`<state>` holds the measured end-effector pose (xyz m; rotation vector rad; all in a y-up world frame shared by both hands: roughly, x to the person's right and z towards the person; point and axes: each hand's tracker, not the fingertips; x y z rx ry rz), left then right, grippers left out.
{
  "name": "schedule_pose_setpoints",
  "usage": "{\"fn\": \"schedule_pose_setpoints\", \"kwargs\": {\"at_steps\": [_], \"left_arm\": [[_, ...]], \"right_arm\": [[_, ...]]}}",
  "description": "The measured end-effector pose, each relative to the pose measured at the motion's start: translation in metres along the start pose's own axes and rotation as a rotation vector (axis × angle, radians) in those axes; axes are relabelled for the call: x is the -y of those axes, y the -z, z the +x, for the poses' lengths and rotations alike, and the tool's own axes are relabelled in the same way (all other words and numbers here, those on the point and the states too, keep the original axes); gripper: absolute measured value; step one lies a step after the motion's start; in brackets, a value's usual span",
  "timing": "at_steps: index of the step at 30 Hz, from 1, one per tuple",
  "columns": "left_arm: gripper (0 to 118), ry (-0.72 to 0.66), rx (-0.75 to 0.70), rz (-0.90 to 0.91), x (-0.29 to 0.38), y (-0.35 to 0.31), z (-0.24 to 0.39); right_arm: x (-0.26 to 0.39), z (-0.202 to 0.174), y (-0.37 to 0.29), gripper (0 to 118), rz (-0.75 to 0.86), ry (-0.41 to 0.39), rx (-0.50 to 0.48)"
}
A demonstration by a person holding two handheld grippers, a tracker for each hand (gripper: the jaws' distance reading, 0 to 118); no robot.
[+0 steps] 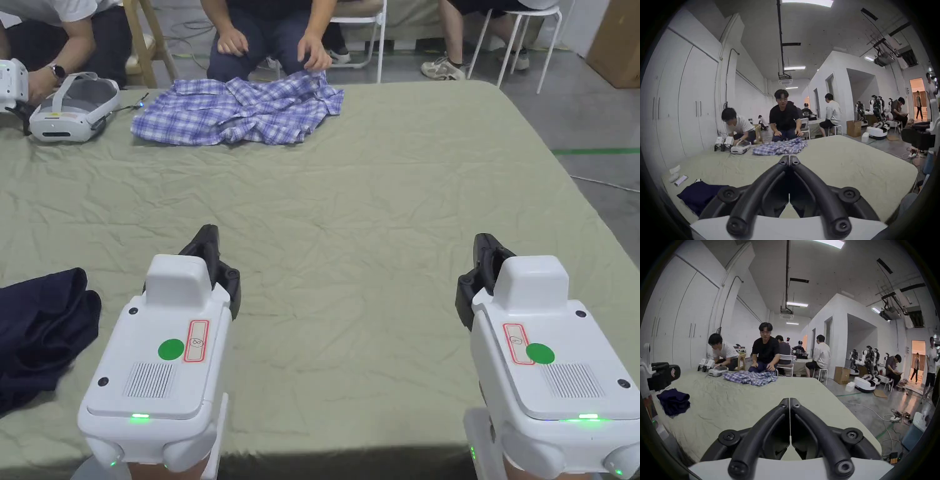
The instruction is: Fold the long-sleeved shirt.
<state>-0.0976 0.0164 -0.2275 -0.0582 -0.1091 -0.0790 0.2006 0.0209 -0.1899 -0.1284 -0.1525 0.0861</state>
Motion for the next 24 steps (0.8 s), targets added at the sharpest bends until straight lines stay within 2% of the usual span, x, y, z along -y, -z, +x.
{"fn": "schedule_pose_setpoints", "kwargs": {"at_steps": [12, 14, 15, 16, 17, 20, 21, 22, 24], "left_arm": [[3, 0.000, -0.019, -0.020, 0.008, -0.004, -0.013], [10, -0.006, -0.010, -0.025, 0.007, -0.004, -0.014], [20, -0.009, -0.011, -0.023, 0.007, -0.004, -0.014], [38, -0.010, -0.009, -0.023, 0.006, -0.004, -0.014], [58, -0.009, -0.012, -0.023, 0.006, -0.003, -0.014], [80, -0.014, -0.021, -0.028, 0.005, 0.000, -0.015], [99, -0.021, -0.020, -0.031, 0.005, 0.002, -0.016], [110, -0.028, -0.014, -0.022, 0.006, 0.000, -0.017], [111, -0.022, -0.029, -0.008, 0.004, 0.003, -0.015]], "right_arm": [[-0.002, -0.012, 0.006, 0, 0.015, -0.007, 0.011], [-0.004, -0.015, 0.004, 0, 0.014, -0.009, 0.005], [-0.004, -0.017, 0.004, 0, 0.016, -0.015, 0.005], [-0.004, -0.018, 0.004, 15, 0.017, -0.017, 0.005], [-0.004, -0.018, 0.005, 41, 0.020, -0.015, 0.007], [-0.005, -0.018, 0.010, 72, 0.008, -0.005, 0.000], [-0.005, -0.020, 0.011, 104, 0.008, -0.008, 0.007], [-0.003, -0.020, 0.006, 118, 0.033, -0.019, 0.029], [-0.004, -0.022, 0.008, 118, 0.048, -0.018, 0.024]]}}
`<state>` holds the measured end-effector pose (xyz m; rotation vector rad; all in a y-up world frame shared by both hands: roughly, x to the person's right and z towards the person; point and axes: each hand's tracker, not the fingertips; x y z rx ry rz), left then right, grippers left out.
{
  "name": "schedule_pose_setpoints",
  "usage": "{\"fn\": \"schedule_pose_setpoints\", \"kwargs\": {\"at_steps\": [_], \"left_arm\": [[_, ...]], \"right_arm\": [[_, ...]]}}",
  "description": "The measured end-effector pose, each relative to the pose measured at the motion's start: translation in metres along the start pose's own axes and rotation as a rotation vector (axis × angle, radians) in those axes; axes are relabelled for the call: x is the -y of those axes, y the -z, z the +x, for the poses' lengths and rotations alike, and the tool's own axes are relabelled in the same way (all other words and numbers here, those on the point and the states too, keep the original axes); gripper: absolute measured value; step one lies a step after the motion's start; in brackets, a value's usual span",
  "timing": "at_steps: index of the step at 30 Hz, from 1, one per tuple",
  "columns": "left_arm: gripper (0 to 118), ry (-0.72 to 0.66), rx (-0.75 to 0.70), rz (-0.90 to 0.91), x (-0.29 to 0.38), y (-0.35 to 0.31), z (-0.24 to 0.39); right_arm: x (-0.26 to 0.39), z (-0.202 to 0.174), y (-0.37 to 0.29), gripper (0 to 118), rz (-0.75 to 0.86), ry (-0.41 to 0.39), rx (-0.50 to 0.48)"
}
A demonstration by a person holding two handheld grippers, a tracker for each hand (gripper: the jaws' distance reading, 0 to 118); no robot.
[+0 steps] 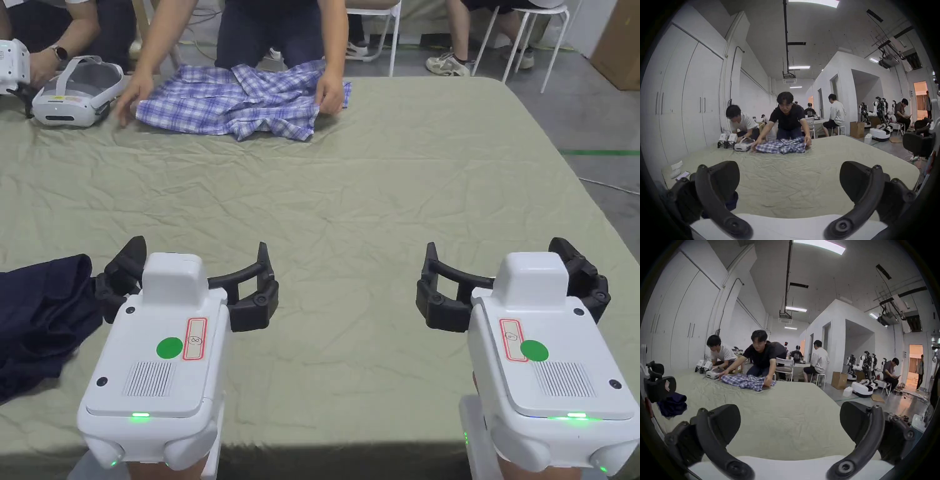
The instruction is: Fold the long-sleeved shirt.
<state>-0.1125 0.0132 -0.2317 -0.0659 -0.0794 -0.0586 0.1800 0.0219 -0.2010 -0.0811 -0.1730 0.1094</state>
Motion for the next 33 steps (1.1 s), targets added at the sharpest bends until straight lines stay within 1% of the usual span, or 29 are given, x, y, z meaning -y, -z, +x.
{"fn": "schedule_pose_setpoints", "kwargs": {"at_steps": [3, 12, 18, 24, 33], "left_arm": [[111, 0.020, -0.006, -0.010, 0.000, 0.002, 0.000], [111, 0.018, 0.014, 0.005, -0.004, 0.006, 0.002], [111, 0.038, -0.005, 0.014, -0.006, 0.005, 0.005], [111, 0.020, -0.024, 0.020, -0.004, 0.001, 0.006], [111, 0.020, -0.025, 0.021, -0.005, -0.002, 0.003]], "right_arm": [[0.000, 0.002, 0.007, 118, -0.027, -0.004, -0.023], [-0.005, 0.007, 0.024, 118, -0.024, -0.013, -0.008], [-0.010, 0.011, 0.020, 118, -0.010, 0.002, 0.010], [-0.010, 0.011, 0.017, 118, -0.018, 0.023, 0.020], [-0.012, 0.010, 0.012, 118, -0.001, 0.013, 0.012]]}}
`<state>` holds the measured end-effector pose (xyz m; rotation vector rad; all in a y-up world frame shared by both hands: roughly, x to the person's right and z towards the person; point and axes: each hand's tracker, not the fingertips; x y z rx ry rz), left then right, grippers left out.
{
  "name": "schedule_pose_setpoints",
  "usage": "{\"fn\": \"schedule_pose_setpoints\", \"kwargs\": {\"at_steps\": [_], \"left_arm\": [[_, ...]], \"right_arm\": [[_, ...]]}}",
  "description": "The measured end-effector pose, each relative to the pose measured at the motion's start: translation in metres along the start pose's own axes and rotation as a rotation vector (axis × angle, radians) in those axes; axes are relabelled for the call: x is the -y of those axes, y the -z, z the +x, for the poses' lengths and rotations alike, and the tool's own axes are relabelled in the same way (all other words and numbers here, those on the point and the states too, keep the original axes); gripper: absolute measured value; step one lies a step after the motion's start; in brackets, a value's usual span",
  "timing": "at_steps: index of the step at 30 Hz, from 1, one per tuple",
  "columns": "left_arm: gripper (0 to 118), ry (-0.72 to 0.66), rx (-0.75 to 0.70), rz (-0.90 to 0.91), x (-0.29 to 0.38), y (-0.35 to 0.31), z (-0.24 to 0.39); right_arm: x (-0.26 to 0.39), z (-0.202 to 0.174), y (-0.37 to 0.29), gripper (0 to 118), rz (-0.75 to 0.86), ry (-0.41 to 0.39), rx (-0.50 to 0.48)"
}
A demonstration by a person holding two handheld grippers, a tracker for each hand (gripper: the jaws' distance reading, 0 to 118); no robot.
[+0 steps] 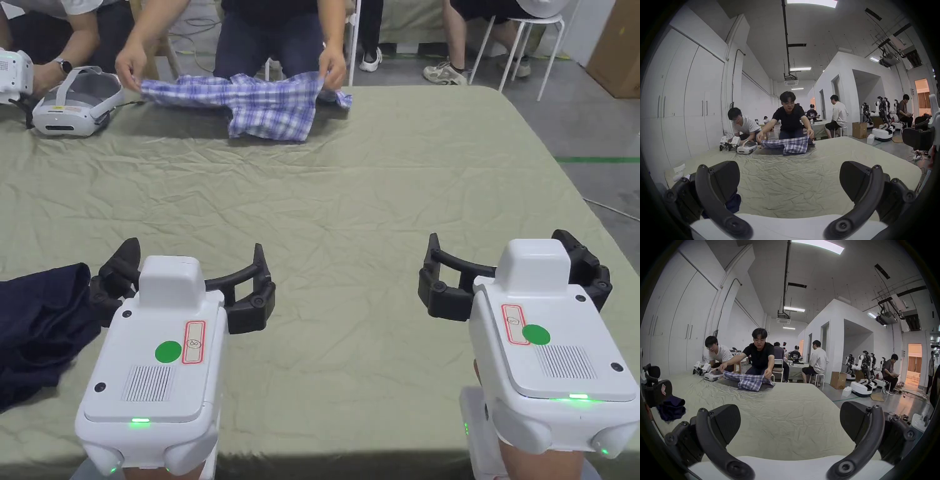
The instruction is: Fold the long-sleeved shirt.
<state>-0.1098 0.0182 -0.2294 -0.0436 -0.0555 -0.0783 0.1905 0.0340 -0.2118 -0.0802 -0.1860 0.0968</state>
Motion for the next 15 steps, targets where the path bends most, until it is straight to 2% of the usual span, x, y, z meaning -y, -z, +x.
{"fn": "schedule_pose_setpoints", "kwargs": {"at_steps": [15], "left_arm": [[111, -0.002, 0.039, -0.002, -0.0086, 0.0002, 0.0037]], "right_arm": [[-0.0035, -0.0026, 0.0009, 118, 0.021, 0.003, -0.026]]}}
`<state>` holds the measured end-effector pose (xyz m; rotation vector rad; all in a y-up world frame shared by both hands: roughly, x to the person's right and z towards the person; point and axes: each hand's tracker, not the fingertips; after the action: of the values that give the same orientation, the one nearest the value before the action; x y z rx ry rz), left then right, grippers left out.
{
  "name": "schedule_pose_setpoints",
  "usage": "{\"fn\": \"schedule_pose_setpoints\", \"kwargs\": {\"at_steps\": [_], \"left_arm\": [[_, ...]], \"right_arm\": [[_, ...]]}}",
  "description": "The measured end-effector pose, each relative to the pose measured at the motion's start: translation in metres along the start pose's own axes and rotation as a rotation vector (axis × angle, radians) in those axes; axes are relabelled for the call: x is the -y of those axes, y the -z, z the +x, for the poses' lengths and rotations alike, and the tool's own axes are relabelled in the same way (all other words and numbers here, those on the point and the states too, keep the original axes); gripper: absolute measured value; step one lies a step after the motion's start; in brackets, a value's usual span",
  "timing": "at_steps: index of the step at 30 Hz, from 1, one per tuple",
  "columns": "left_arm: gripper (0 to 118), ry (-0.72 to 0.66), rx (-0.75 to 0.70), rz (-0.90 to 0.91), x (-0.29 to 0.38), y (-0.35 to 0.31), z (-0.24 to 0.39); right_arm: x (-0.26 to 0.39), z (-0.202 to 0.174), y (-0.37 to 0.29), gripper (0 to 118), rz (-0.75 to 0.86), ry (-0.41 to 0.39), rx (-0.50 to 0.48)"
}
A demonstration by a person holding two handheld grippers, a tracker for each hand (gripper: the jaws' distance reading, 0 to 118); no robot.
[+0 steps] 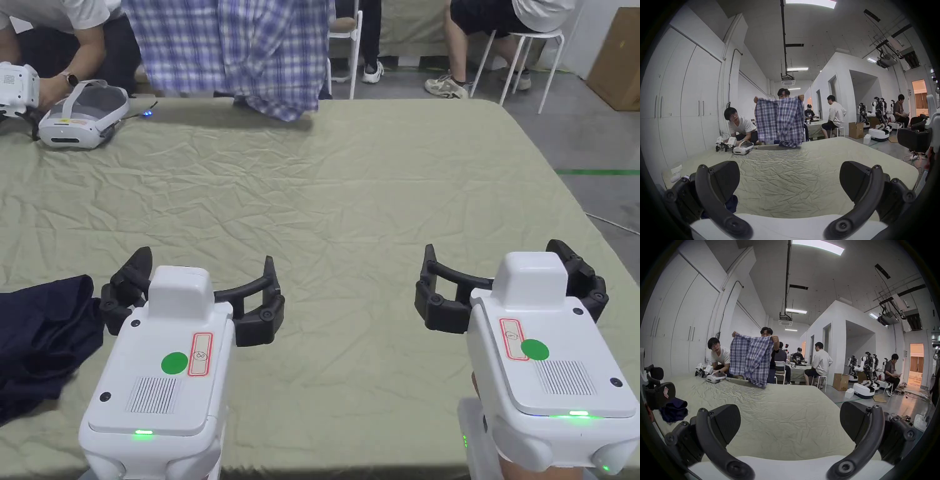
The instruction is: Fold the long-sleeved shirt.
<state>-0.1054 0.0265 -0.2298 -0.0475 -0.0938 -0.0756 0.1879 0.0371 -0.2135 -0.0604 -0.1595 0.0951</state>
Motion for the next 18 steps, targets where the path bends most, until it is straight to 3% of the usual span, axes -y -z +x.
{"fn": "schedule_pose_setpoints", "kwargs": {"at_steps": [18], "left_arm": [[111, 0.009, 0.007, 0.004, 0.0014, 0.0036, 0.0061]], "right_arm": [[0.0059, 0.0022, 0.0003, 118, -0.005, 0.000, 0.001]]}}
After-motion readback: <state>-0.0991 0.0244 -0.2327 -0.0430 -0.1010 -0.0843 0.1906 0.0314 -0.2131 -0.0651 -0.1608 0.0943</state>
